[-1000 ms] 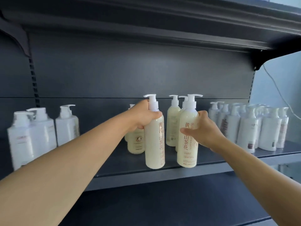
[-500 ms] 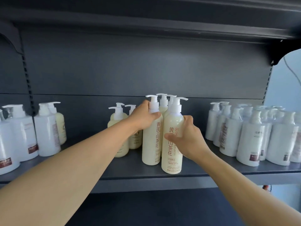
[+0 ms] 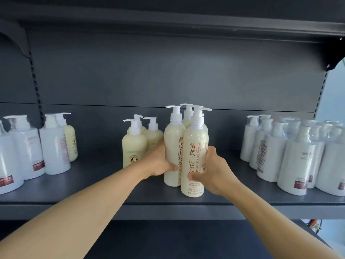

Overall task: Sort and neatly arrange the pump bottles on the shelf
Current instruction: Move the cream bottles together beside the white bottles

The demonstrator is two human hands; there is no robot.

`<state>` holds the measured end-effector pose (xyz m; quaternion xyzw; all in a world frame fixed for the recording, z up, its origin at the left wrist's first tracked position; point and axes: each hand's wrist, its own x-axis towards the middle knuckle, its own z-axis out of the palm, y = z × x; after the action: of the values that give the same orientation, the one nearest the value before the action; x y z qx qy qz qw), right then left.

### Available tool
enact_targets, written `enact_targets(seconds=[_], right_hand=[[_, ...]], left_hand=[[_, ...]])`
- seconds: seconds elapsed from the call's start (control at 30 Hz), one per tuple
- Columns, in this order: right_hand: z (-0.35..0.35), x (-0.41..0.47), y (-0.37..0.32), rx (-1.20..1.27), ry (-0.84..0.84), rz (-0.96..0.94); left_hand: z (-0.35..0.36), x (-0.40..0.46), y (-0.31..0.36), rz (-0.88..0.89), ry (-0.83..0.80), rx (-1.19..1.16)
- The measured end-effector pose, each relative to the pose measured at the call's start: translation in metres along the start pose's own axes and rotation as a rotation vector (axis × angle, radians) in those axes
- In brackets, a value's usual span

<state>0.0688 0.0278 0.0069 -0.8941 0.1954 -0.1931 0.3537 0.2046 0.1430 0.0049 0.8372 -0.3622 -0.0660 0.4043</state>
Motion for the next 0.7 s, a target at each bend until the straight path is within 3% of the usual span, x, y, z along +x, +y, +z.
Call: enact_targets(seconds=[0.2, 0.33, 0.4, 0.53, 0.7], right_hand=[[0.008, -0.003, -0.001, -0.078, 0.068, 0.0], [0.007, -0.02, -0.023, -0.314, 0.452, -0.254], [0.007, -0.027, -0.044, -0.322, 0.51, -0.402], [0.032, -0.024, -0.08, -0.268, 0.32, -0.559], [0.074, 0.011, -0.106, -0.262, 0.021, -0.346]], left_hand=[[-0.005, -0.005, -0.007, -0.041, 0.032, 0.079], [-0.026, -0.019, -0.007, -0.03, 0.104, 0.156], [-0.043, -0.029, -0.007, -0.004, 0.197, 0.22], [-0.078, -0.042, -0.016, -0.011, 0.329, 0.306], [-0.112, -0.036, -0.033, -0.069, 0.338, 0.296]])
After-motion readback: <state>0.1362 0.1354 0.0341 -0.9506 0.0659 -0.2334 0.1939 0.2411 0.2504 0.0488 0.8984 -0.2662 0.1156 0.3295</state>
